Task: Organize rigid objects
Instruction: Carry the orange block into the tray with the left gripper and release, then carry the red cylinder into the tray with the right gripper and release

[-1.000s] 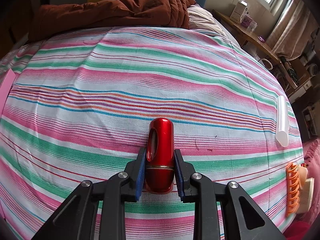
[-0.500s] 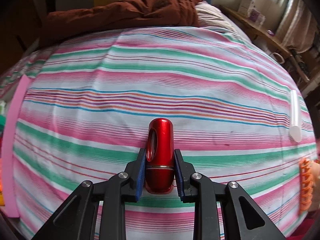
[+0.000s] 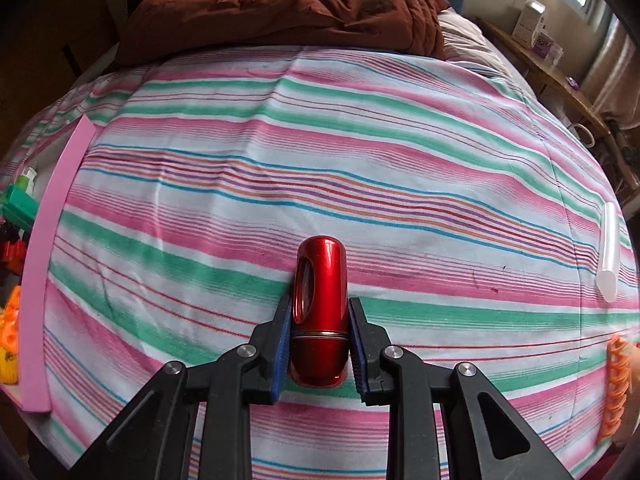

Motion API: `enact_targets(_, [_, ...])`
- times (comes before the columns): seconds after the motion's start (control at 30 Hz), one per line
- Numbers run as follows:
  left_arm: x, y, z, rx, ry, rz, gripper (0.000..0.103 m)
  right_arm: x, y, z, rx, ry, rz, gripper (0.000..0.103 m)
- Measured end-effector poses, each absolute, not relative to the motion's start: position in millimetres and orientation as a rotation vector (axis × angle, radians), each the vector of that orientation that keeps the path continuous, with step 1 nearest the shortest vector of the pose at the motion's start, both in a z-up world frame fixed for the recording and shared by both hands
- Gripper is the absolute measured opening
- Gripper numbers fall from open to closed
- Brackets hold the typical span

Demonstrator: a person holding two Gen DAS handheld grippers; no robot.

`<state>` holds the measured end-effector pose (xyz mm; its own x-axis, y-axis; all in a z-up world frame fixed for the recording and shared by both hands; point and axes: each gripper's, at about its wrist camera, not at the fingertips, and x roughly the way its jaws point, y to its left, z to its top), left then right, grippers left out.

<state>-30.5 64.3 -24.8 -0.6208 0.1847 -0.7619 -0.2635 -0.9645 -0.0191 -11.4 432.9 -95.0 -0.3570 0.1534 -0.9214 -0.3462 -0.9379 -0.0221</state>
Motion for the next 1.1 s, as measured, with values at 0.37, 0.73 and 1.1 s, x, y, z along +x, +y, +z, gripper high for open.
enact_targets(0.37, [-29, 42, -24, -1.223, 0.115, 2.704, 0.039, -14, 351, -40, -1.501, 0.314, 2.641, 0.026])
enact_targets(0.73, [-26, 3, -10, -1.162, 0.097, 2.873, 0.039, -40, 207, -8, -1.531, 0.21, 2.98, 0.026])
enact_targets(1.1, [-24, -1, -10, -1.157, 0.056, 2.875, 0.039, -66, 173, -56, -1.7, 0.142, 2.908, 0.027])
